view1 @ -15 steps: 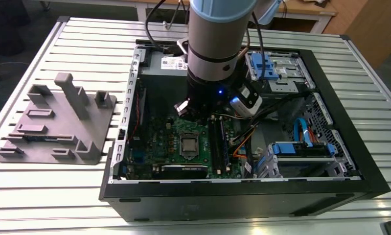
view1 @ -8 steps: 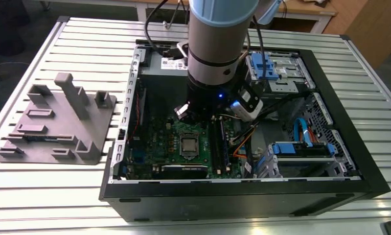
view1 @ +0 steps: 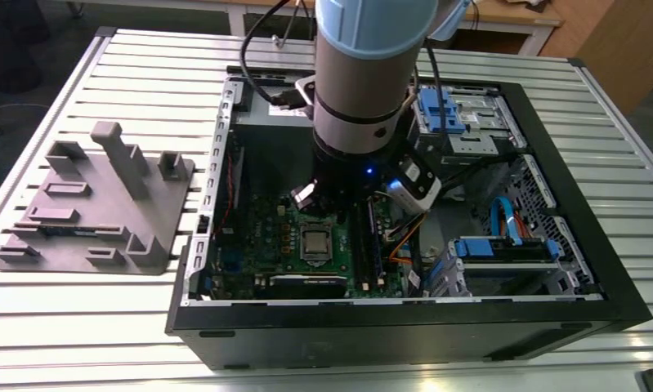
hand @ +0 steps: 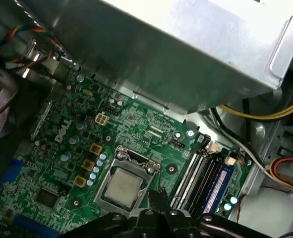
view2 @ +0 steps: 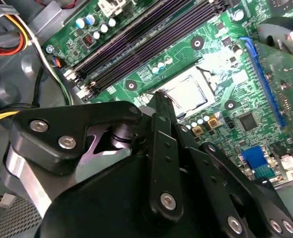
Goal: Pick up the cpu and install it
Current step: 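Install the first cpu locking lever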
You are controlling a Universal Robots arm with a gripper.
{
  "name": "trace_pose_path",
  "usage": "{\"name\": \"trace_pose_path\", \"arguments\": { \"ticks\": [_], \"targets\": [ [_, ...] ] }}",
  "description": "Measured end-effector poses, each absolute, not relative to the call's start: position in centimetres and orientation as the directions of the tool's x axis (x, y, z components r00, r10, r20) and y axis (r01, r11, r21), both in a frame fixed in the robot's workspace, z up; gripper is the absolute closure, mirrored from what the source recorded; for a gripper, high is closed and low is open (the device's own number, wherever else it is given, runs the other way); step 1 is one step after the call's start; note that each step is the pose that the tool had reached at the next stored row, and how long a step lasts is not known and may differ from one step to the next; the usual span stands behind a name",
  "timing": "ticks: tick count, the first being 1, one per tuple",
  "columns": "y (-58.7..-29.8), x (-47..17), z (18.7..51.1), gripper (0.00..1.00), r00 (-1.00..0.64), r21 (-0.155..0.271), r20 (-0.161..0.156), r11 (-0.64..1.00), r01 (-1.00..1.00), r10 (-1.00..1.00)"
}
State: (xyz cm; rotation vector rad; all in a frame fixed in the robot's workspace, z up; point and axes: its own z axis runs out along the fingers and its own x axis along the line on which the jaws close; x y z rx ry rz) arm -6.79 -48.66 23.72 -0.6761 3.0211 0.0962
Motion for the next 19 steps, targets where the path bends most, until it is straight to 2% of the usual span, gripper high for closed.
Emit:
{"name": "trace_pose_path", "arguments": {
  "ticks": [19],
  "targets": [
    [-50.7, -6.8, 20.7, 0.90, -0.904, 0.050, -0.056, 0.903, -0.427, -0.424]
  ]
}}
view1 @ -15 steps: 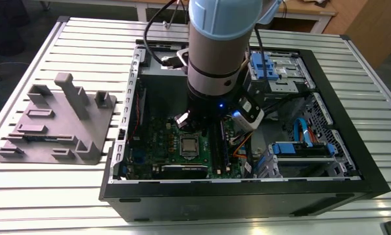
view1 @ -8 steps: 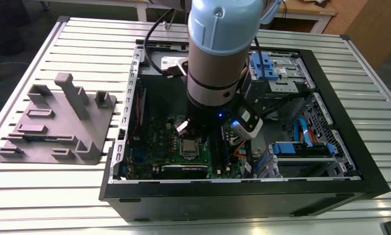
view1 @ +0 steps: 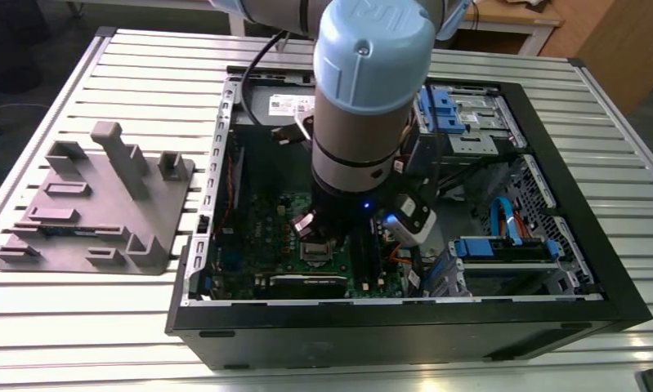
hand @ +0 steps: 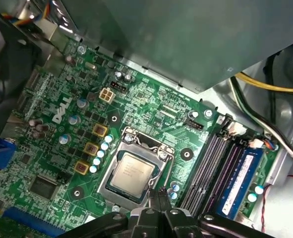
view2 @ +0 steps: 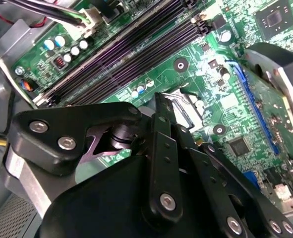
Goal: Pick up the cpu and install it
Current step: 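Install the first cpu locking lever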
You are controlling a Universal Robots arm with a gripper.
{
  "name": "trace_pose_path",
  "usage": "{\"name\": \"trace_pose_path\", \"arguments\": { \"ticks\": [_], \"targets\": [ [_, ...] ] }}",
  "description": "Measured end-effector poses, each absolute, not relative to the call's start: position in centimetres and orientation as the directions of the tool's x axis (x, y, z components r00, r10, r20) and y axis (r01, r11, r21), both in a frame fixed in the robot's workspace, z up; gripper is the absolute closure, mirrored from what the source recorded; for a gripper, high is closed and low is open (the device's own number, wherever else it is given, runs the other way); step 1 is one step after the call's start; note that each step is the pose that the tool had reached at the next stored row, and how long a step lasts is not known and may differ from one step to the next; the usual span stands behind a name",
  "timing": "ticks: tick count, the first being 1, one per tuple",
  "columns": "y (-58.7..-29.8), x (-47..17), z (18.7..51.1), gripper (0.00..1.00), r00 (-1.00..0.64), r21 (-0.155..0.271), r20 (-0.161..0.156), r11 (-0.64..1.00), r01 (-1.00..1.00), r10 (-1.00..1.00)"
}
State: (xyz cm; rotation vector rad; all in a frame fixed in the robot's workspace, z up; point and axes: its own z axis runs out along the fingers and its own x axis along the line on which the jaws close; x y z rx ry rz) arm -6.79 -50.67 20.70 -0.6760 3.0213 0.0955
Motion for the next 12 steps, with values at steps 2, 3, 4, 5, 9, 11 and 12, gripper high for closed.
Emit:
{"name": "trace_pose_path", "arguments": {
  "ticks": [2, 3, 4, 5, 9, 11, 12],
  "targets": [
    [-50.69, -6.79, 20.34, 0.90, -0.904, 0.051, -0.057, 0.903, -0.427, -0.424],
    [-50.69, -6.79, 20.16, 0.90, -0.904, 0.050, -0.057, 0.903, -0.427, -0.424],
    [-50.70, -6.79, 20.00, 0.90, -0.904, 0.050, -0.057, 0.903, -0.427, -0.424],
    [-50.70, -6.79, 19.93, 0.90, -0.904, 0.050, -0.057, 0.903, -0.427, -0.424],
    [-50.70, -6.79, 19.92, 0.90, -0.904, 0.050, -0.057, 0.903, -0.427, -0.424],
    [-50.77, -6.78, 19.87, 0.90, -0.904, 0.051, -0.057, 0.903, -0.427, -0.424],
    [-50.87, -6.78, 19.83, 0.90, -0.904, 0.051, -0.058, 0.903, -0.427, -0.424]
  ]
}}
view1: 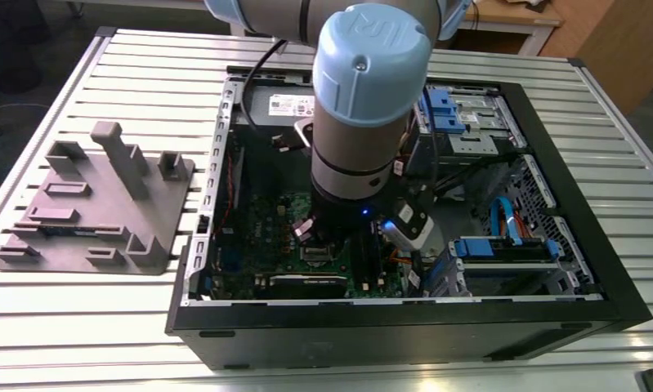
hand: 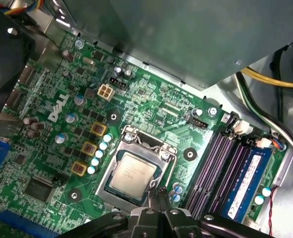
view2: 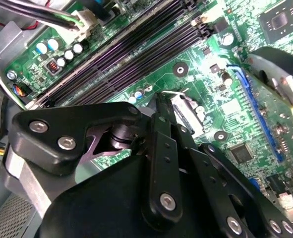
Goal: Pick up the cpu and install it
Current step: 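Install the first cpu locking lever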
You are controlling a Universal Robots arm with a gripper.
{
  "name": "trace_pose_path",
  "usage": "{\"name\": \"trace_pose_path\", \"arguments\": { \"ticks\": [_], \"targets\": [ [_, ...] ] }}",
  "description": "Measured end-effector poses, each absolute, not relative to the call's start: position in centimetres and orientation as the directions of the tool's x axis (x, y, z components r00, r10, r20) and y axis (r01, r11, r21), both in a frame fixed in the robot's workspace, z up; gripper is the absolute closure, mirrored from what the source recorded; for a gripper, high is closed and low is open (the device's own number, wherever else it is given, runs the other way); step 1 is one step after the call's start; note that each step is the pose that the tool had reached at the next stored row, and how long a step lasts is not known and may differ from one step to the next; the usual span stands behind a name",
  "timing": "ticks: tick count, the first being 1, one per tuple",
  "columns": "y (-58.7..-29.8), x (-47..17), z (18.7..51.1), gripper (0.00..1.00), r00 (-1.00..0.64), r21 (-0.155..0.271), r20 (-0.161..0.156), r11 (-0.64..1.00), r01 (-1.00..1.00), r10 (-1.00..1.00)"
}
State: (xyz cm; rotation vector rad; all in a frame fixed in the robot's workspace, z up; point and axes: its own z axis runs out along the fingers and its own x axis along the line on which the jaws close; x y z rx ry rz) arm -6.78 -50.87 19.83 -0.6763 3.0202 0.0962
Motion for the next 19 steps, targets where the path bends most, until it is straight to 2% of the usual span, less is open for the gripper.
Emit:
{"name": "trace_pose_path", "arguments": {
  "ticks": [19],
  "targets": [
    [-51.8, -6.4, 18.7, 0.90, -0.904, 0.050, -0.057, 0.903, -0.427, -0.424]
  ]
}}
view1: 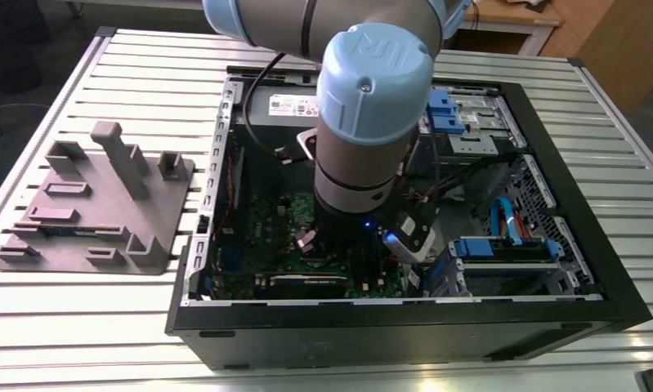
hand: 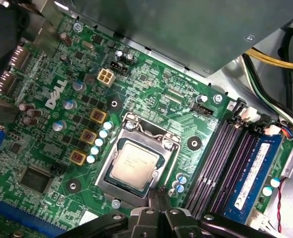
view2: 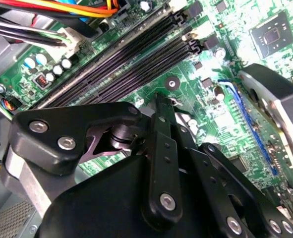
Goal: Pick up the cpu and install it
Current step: 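Install the first cpu locking lever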
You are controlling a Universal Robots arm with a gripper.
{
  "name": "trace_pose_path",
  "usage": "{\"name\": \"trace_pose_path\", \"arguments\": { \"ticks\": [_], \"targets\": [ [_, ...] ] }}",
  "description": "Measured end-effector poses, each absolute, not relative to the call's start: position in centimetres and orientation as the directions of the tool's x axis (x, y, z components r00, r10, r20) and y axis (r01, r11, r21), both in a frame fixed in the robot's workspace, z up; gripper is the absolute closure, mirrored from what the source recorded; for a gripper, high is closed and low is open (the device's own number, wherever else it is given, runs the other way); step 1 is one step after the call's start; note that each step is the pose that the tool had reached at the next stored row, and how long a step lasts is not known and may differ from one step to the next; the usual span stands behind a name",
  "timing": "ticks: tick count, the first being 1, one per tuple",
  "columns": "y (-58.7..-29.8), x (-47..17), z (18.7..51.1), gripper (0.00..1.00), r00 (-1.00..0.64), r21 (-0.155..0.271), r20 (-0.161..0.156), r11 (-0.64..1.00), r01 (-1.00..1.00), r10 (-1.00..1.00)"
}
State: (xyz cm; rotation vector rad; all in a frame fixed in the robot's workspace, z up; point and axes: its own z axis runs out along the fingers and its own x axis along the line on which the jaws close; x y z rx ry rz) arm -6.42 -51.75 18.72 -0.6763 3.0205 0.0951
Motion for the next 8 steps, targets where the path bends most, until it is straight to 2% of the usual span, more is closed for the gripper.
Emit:
{"name": "trace_pose_path", "arguments": {
  "ticks": [8],
  "targets": [
    [-51.75, -6.30, 18.69, 0.90, -0.904, 0.050, -0.057, 0.903, -0.427, -0.424]
  ]
}}
